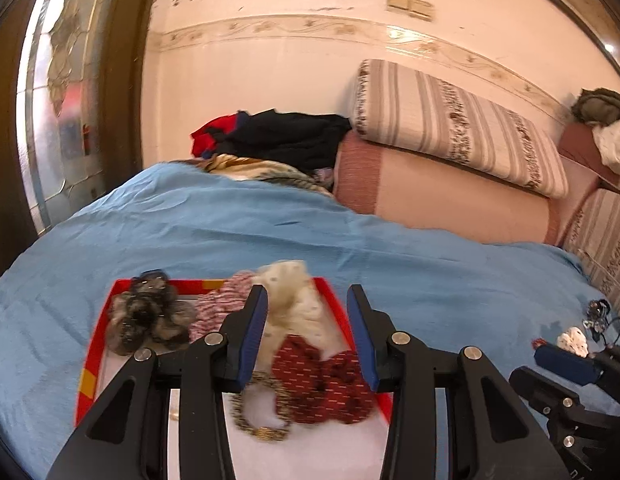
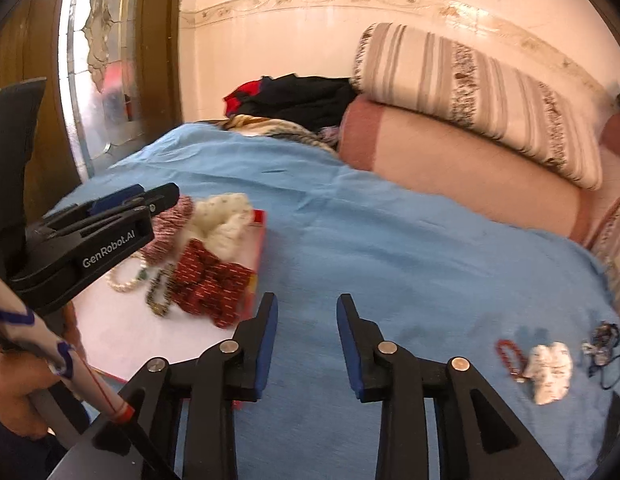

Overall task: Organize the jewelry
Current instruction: 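Move both tools back toward the red bead bracelet and white scrunchie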

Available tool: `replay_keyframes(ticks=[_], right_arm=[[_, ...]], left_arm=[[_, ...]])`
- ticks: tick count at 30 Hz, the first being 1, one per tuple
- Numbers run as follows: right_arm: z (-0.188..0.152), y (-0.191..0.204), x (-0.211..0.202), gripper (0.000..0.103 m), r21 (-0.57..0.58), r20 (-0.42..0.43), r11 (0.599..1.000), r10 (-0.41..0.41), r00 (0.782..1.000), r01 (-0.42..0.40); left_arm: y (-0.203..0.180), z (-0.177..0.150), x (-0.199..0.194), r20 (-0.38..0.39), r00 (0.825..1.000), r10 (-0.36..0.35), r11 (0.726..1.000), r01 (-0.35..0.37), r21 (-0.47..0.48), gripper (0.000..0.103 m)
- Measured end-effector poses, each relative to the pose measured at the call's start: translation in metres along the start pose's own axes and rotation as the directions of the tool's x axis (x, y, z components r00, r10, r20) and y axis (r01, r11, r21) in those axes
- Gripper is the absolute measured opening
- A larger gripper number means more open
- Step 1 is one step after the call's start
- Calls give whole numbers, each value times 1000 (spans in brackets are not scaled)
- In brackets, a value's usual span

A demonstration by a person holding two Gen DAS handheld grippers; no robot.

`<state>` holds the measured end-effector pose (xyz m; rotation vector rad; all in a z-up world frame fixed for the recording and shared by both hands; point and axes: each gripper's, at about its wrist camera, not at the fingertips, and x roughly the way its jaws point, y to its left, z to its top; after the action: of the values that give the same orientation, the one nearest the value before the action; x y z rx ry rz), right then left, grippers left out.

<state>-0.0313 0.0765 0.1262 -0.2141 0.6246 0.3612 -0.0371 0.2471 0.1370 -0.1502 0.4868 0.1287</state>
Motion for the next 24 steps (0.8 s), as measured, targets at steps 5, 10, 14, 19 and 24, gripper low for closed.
replay_keyframes(ticks=[5,10,14,19,24], right_arm=[[-14,-17,-24,37,-57,55,992,-111,992,115],[-28,-35,-45,44,-87,124,968,-226,966,237],[-36,-55,-59,45,-82,163,949,-288,944,304],[-40,-71,-70,49,-78,201,923,-357,912,378],[-42,-89,-78,51,-64,221,909,-389,894,412]], left_arm=[[-30,-8,-11,26,999,-37,999,36,29,46],[-61,-21,-27,59,997,-56,993,49,104,47],[-86,-32,-34,67,996,-59,984,46,169,48],[-109,-46,-39,38,997,-72,975,62,215,50],[-135,-57,-43,13,997,-82,962,76,262,51]])
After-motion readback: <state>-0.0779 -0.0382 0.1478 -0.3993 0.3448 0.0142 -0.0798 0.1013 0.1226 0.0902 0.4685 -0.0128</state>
